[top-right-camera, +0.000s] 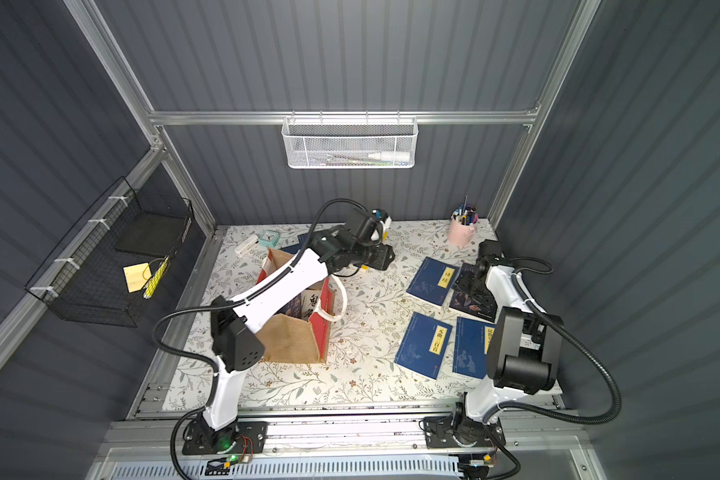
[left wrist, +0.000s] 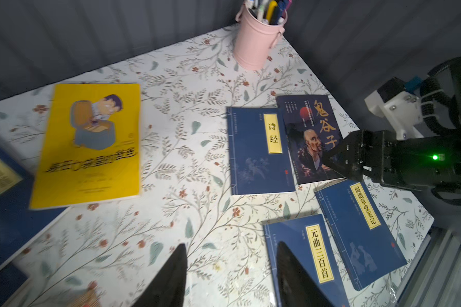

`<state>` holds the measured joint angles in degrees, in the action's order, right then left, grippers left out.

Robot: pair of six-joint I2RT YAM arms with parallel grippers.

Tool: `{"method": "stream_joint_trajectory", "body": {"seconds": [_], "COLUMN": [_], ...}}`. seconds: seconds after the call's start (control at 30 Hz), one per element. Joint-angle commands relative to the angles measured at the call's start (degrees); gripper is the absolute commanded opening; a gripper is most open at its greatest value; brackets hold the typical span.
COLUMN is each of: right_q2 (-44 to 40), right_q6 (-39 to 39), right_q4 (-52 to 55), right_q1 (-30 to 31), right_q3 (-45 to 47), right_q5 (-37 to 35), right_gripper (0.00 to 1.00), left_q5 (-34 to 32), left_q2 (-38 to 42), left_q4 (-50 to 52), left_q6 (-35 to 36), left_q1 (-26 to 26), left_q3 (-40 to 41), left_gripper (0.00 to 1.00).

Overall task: Put the books into the canvas bag
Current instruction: Move the book to the center of the board.

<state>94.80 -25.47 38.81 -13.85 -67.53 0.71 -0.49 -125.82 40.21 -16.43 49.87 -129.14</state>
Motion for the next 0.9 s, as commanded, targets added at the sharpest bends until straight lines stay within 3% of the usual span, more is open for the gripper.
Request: {"method": "stream_joint_trajectory", "body": {"seconds": [0.0, 0.1, 0.3, 0.53, 0.57, 0.7, 0.87], "right_q2": [0.88, 2.46, 8.65, 15.99, 17.20, 22.89, 26.92], "right_q6": [-1.02, -0.98, -1.64, -0.75, -0.48, 1.00, 1.46], "right_q4": [-3.53, -5.10, -6.64, -4.16, -2.95, 0.74, 1.92], "right_q1": [-1.46, -2.21, -0.22, 5.72, 6.82, 10.92, 14.78], "right_q3": [1.12, 1.47, 0.40, -6.90, -8.53, -13.82, -16.49], "right_q5": [-1.37, -3.32, 0.33, 1.18, 0.90, 2.72, 5.82], "right_gripper": [0.84, 0.85, 0.83, 0.79, 0.77, 0.50, 0.47], "left_q5": [3.39, 5.51, 7.61, 7.08, 7.17, 7.57, 7.40], "left_q2": [-5.68, -10.10, -18.28, -19.96, -19.91, -19.34, -17.46], "left_q4": [-0.73, -4.36, -7.17, -9.77, -10.27, -10.94, -11.30], "left_q6": [0.49, -0.38, -0.01, 1.49, 1.10, -0.17, -0.54], "left_q1": [1.16, 1.54, 1.52, 0.89, 0.64, -0.53, -1.26], "left_q3": [-4.78, -6.13, -10.42, -8.66, -7.90, -5.94, -2.56], "left_gripper": [0.54, 0.53, 0.53, 0.54, 0.54, 0.54, 0.54]}}
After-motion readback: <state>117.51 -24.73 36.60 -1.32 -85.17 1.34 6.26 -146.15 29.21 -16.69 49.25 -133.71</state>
